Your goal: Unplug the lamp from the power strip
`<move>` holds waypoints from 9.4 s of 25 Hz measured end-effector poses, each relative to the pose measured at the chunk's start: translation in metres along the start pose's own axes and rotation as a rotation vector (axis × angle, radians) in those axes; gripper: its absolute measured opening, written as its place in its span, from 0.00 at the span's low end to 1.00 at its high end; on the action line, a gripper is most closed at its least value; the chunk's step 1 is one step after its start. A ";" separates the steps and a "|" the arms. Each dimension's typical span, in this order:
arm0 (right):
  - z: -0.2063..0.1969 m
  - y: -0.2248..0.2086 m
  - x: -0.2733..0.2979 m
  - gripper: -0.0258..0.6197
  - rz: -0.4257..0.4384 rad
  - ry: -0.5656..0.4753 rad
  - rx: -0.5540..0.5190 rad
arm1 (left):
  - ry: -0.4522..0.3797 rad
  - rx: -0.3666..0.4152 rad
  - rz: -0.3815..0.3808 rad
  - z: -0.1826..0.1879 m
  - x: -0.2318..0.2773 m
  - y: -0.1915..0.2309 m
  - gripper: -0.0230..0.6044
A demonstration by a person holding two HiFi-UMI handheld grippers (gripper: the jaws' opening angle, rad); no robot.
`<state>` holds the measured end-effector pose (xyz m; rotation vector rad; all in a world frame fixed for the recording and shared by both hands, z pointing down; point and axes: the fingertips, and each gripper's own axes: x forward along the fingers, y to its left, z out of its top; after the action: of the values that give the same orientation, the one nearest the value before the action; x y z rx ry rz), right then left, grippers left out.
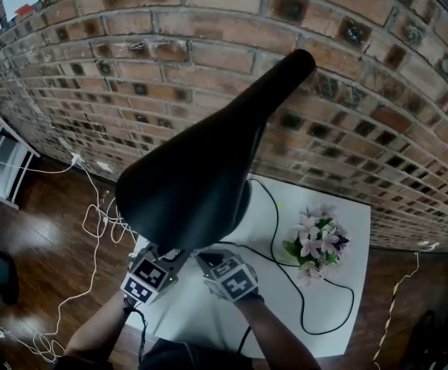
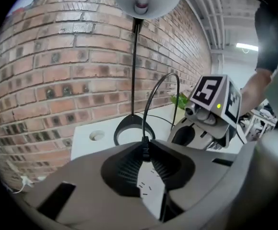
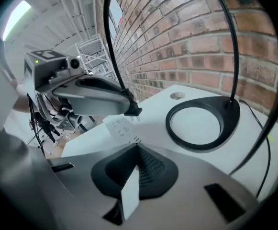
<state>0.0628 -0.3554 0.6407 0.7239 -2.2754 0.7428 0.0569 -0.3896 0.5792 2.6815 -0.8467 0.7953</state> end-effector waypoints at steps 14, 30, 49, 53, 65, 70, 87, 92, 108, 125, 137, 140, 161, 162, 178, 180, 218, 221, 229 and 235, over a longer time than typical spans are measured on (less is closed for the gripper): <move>0.000 -0.003 0.002 0.05 -0.050 -0.022 0.001 | 0.104 0.059 0.235 -0.020 -0.006 0.043 0.17; 0.030 0.020 -0.023 0.05 0.004 -0.137 0.097 | 0.111 0.034 0.255 -0.025 0.012 0.069 0.22; 0.039 0.020 -0.018 0.05 0.033 -0.151 0.105 | 0.128 -0.005 0.239 -0.035 0.013 0.085 0.31; 0.043 0.020 -0.020 0.05 0.038 -0.168 0.112 | 0.104 -0.046 0.260 -0.031 0.008 0.091 0.31; 0.068 0.032 -0.028 0.05 0.015 -0.278 0.046 | 0.064 -0.182 0.237 -0.035 -0.020 0.080 0.18; 0.081 0.051 -0.032 0.05 0.046 -0.332 -0.016 | 0.033 -0.278 0.231 -0.044 -0.038 0.078 0.04; 0.125 0.155 -0.011 0.05 0.175 -0.383 -0.129 | -0.090 -0.382 0.336 -0.048 -0.164 0.077 0.04; 0.142 0.197 0.001 0.05 0.209 -0.406 -0.165 | -0.144 -0.407 0.399 -0.057 -0.218 0.084 0.04; 0.157 0.316 0.027 0.05 0.294 -0.418 -0.312 | -0.287 -0.441 0.615 -0.095 -0.371 0.078 0.03; 0.090 0.318 -0.045 0.05 0.388 -0.386 -0.379 | -0.333 -0.468 0.777 -0.078 -0.386 -0.008 0.04; 0.021 0.323 -0.088 0.05 0.499 -0.374 -0.366 | -0.316 -0.509 0.880 -0.090 -0.389 -0.089 0.04; 0.006 0.340 -0.091 0.05 0.557 -0.360 -0.398 | -0.301 -0.515 0.915 -0.095 -0.398 -0.110 0.04; -0.035 0.468 -0.087 0.05 0.813 -0.289 -0.467 | -0.201 -0.518 1.113 -0.142 -0.489 -0.192 0.04; -0.037 0.476 -0.087 0.05 0.822 -0.283 -0.479 | -0.211 -0.528 1.124 -0.146 -0.496 -0.195 0.04; -0.097 0.633 -0.104 0.05 0.923 -0.216 -0.670 | -0.463 -0.756 1.251 -0.233 -0.622 -0.278 0.03; -0.107 0.648 -0.105 0.05 0.935 -0.204 -0.692 | -0.488 -0.771 1.267 -0.242 -0.635 -0.289 0.03; -0.148 0.806 -0.140 0.05 1.068 -0.278 -0.805 | -0.614 -0.695 1.377 -0.300 -0.755 -0.377 0.03; -0.149 0.801 -0.126 0.05 1.076 -0.284 -0.805 | -0.601 -0.728 1.379 -0.310 -0.747 -0.374 0.03; -0.123 0.790 -0.102 0.05 1.121 -0.256 -0.781 | -0.552 -0.750 1.468 -0.314 -0.752 -0.343 0.03; -0.092 0.770 -0.073 0.05 1.140 -0.240 -0.763 | -0.498 -0.765 1.473 -0.308 -0.738 -0.302 0.03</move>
<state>-0.3563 0.2589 0.4075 -0.9558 -2.7894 0.1418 -0.4065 0.3085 0.4108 1.2320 -2.5791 -0.1460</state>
